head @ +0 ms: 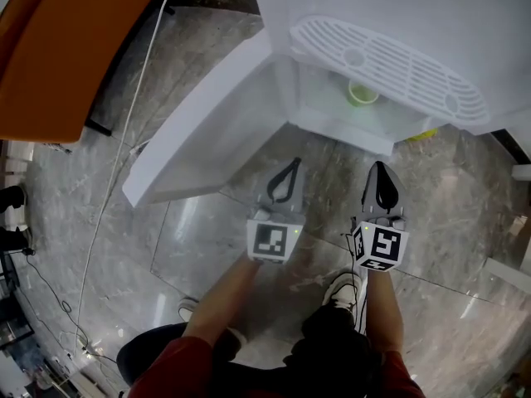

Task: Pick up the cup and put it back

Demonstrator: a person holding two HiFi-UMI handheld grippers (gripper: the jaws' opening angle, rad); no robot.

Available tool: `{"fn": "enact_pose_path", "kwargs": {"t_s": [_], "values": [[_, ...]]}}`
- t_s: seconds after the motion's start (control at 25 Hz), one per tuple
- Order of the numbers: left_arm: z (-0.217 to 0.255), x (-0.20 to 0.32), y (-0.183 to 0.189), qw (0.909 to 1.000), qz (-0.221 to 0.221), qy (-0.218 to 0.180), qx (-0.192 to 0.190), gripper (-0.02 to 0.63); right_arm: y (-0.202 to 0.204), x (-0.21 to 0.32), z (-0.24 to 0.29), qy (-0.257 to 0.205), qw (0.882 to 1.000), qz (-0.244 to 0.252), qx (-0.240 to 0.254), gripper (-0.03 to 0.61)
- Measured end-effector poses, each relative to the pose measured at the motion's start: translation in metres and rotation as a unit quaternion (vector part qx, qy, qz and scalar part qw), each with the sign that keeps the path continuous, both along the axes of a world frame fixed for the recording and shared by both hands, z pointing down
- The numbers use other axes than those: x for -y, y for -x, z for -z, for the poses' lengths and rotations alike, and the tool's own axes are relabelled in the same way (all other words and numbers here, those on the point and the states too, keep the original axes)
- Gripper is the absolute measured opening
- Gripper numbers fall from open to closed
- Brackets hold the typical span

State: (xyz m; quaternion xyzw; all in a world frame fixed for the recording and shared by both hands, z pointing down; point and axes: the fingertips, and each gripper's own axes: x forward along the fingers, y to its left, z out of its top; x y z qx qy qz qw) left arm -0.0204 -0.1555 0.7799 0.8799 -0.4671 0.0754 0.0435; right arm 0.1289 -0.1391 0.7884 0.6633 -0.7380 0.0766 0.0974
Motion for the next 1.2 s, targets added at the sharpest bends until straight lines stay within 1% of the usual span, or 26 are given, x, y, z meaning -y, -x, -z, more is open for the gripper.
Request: {"fn": "enact_pose_path", "kwargs": {"t_s": [0.36, 0.48, 0.68, 0.88, 0.96, 1.04, 1.2], "values": [[0.002, 0.01, 0.006, 0.9999, 0.015, -0.009, 0.0, 0.0, 0.004, 0.011, -0.013, 0.009, 1.0, 0.006, 0.004, -0.001], [-0.002, 0.011, 0.006, 0.9998, 0.016, -0.008, 0.003, 0.0, 0.004, 0.017, -0.018, 0.011, 1.0, 0.011, 0.009, 0.029], [-0.006, 0.01, 0.004, 0.9999, 0.016, -0.004, 0.0, 0.0, 0.007, 0.037, -0.025, 0.015, 1.0, 0.026, 0.008, 0.126], [-0.008, 0.01, 0.006, 0.9998, 0.019, -0.002, 0.0, 0.0, 0.01, 0.07, -0.034, 0.023, 0.999, 0.031, 0.017, 0.256], [-0.009, 0.01, 0.007, 0.9998, 0.021, -0.001, 0.0, 0.0, 0.01, 0.084, -0.039, 0.029, 0.999, 0.031, 0.016, 0.298], [-0.011, 0.01, 0.008, 0.9998, 0.021, 0.002, 0.002, 0.0, 0.01, 0.097, -0.045, 0.035, 0.999, 0.032, 0.015, 0.319], [-0.013, 0.012, 0.01, 0.9997, 0.022, 0.003, 0.006, 0.0, 0.007, 0.119, -0.052, 0.043, 0.999, 0.027, 0.014, 0.331]]}}
